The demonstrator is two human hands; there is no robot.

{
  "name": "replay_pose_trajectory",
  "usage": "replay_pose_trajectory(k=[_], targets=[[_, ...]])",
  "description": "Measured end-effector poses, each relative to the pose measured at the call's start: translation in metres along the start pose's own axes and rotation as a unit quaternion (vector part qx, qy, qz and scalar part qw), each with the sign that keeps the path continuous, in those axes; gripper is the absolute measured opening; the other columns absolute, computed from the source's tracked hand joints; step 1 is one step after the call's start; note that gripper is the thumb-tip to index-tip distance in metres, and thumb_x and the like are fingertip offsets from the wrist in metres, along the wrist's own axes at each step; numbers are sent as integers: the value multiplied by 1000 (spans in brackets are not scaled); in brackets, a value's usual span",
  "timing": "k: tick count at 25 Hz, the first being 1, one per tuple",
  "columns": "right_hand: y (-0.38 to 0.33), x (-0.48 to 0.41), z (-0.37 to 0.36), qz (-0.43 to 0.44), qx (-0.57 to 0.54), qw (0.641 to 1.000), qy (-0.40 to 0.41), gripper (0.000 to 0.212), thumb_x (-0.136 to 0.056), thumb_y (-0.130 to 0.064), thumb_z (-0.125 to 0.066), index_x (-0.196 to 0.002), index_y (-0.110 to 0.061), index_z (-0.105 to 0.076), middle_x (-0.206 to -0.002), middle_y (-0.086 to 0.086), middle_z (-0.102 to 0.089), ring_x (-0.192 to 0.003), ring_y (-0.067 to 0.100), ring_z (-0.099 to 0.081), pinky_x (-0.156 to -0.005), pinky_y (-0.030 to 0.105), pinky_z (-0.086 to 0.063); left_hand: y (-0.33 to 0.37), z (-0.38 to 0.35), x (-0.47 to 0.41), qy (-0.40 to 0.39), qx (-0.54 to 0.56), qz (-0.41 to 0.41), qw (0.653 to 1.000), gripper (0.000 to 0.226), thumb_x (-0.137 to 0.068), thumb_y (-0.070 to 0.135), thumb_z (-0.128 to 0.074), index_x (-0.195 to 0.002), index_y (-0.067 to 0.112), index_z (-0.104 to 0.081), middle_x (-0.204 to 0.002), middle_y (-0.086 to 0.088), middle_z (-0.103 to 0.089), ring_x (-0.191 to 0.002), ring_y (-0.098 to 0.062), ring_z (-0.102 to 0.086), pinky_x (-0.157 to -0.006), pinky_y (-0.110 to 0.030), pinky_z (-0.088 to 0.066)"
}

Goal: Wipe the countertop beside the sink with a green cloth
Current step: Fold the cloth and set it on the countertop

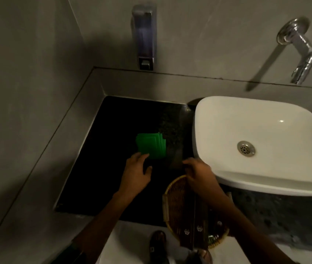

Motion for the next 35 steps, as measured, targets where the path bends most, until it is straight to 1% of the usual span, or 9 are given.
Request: replay_pose_trajectory(k=[2, 5, 8, 12, 15, 27, 30, 32, 35], targets=[[16, 31, 28, -28, 108, 994, 20, 20, -84, -24, -53, -101, -20, -63, -100, 7, -67, -89, 26, -63, -71, 34, -48, 6, 4, 15, -25, 70, 18, 997, 39, -86, 47, -60, -117, 24, -61, -108, -4, -70, -101, -20, -65, -82, -30, -53], [31, 75, 36, -105, 309, 945, 17, 30, -87, -33, -54, -116, -28, -54, -112, 4, -57, -95, 22, -54, -76, 32, -46, 14, -12, 40, -151, 74, 24, 985, 58, -70, 71, -60, -111, 30, -60, -88, 5, -67, -78, -10, -63, -60, -20, -47], [40, 93, 24, -204, 227, 952, -18, 52, -84, -30, -62, -130, -25, -39, -119, 7, -46, -96, 20, -54, -74, 33, -50, 16, -25, 51, -157, 75, 0, 985, 53, -71, 57, -68, -115, 32, -55, -75, 17, -57, -67, 2, -57, -54, -13, -42], [44, 83, 22, -205, 103, 973, 3, 33, -89, -18, -54, -121, -22, -46, -103, 4, -49, -68, 7, -45, -52, 18, -35, 16, -18, 52, -111, 77, 0, 991, 42, -75, 35, -68, -116, 31, -60, -80, 14, -60, -72, -4, -61, -66, -23, -55], [23, 72, 13, -147, 33, 989, 0, 14, -90, -19, -52, -102, -26, -51, -95, 1, -54, -69, 1, -44, -53, 13, -28, -7, 7, 46, -49, 72, 40, 995, 39, -73, 35, -67, -112, 34, -61, -82, 11, -60, -75, -9, -61, -67, -26, -51], [-35, 7, -21, -58, -21, 997, -41, 36, -85, -37, -59, -115, -24, -44, -103, 4, -56, -86, 25, -61, -64, 31, -44, -60, 77, 8, 40, -50, 106, 992, 47, -79, 45, -64, -122, 29, -57, -111, 0, -64, -100, -21, -61, -83, -38, -52], [-35, -69, -13, -92, -62, 994, 1, 37, -88, -27, -60, -120, -12, -51, -115, 15, -62, -104, 32, -60, -81, 36, -49, -23, 73, -62, 52, -10, 109, 993, 45, -84, 47, -60, -122, 23, -59, -116, -3, -68, -106, -24, -63, -84, -34, -48], [-54, -107, -29, -114, -113, 985, -59, 38, -89, -18, -58, -124, -5, -50, -123, 19, -61, -113, 33, -58, -89, 33, -47, -4, 61, -92, 5, -2, 142, 990, 52, -87, 46, -58, -129, 16, -54, -125, -10, -63, -113, -28, -60, -89, -36, -49], [-60, -126, -49, -182, -219, 956, -68, 34, -88, -10, -58, -120, 1, -50, -121, 23, -60, -111, 33, -59, -90, 36, -50, 1, 36, -109, -12, 219, 241, 946, 67, -82, 26, -72, -139, 7, -41, -135, -19, -55, -117, -34, -57, -95, -41, -52]])
Point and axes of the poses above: each hand's wrist, its own x-axis away from the middle knuckle, its own z-axis out of the back of the hand, y = z × x, the point moved 2 cm from there along -x, towards the middle knuckle
